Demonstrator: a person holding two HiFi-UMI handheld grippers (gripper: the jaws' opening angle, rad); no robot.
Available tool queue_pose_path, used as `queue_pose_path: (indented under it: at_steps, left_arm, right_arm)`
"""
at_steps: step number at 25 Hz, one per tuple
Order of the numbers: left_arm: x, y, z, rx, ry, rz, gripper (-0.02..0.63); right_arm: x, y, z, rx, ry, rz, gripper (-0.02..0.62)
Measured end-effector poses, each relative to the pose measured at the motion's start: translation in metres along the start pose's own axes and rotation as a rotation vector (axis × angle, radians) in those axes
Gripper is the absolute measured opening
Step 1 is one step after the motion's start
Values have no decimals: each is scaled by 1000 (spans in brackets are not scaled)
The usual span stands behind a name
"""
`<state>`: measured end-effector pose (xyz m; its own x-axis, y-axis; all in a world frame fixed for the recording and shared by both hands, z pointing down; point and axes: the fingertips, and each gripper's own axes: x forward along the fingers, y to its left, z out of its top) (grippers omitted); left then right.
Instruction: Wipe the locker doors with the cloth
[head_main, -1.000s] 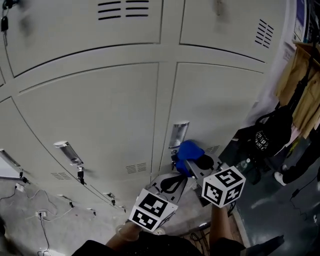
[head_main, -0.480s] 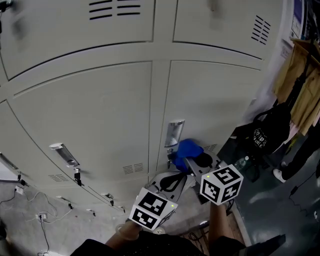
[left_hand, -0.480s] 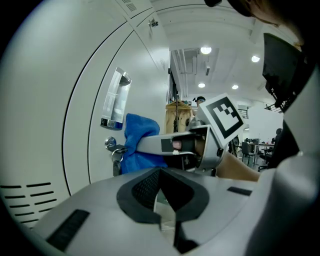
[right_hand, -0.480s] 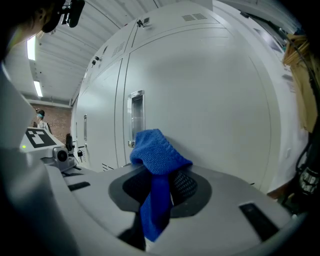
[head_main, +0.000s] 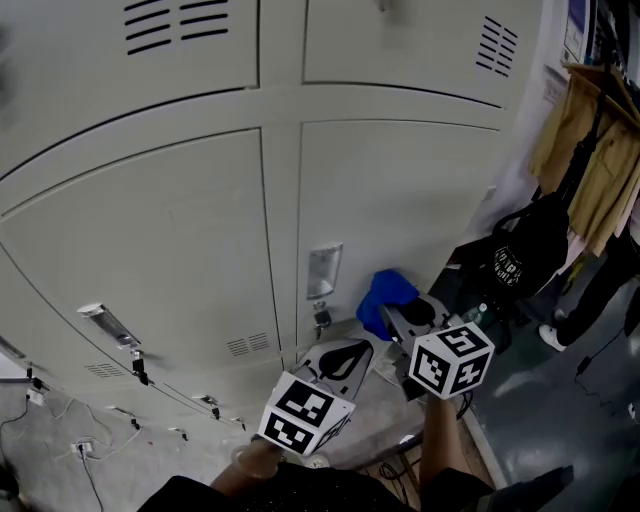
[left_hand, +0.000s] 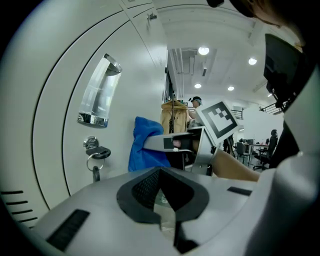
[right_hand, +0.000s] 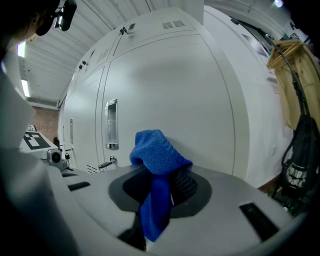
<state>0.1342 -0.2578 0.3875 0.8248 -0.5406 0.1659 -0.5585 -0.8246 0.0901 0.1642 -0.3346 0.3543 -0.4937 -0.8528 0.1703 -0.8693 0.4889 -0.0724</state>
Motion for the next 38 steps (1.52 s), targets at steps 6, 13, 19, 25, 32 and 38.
queue_pose_path:
  at_steps: [6, 13, 19, 25, 32, 38]
  left_arm:
    - [9, -5, 2, 7, 4, -20, 6]
    - [14, -9, 1, 6, 14, -32, 6]
    - [18, -12, -1, 6, 18, -39, 6]
    - [18, -10, 1, 6, 16, -35, 6]
    - [18, -12, 0, 4, 16, -35, 6]
    - [12, -11, -2, -5, 15, -22, 6]
  right_arm:
    - [-9, -36, 0, 7, 1, -83, 84]
    - [-22, -85, 1, 48, -12, -189, 84]
    - [-34, -126, -3, 63, -1, -312, 84]
    - [-37, -140, -6, 86, -3, -344, 84]
    - [-40, -139, -6, 85, -10, -368, 84]
    - [-43, -115, -11, 74, -13, -341, 84]
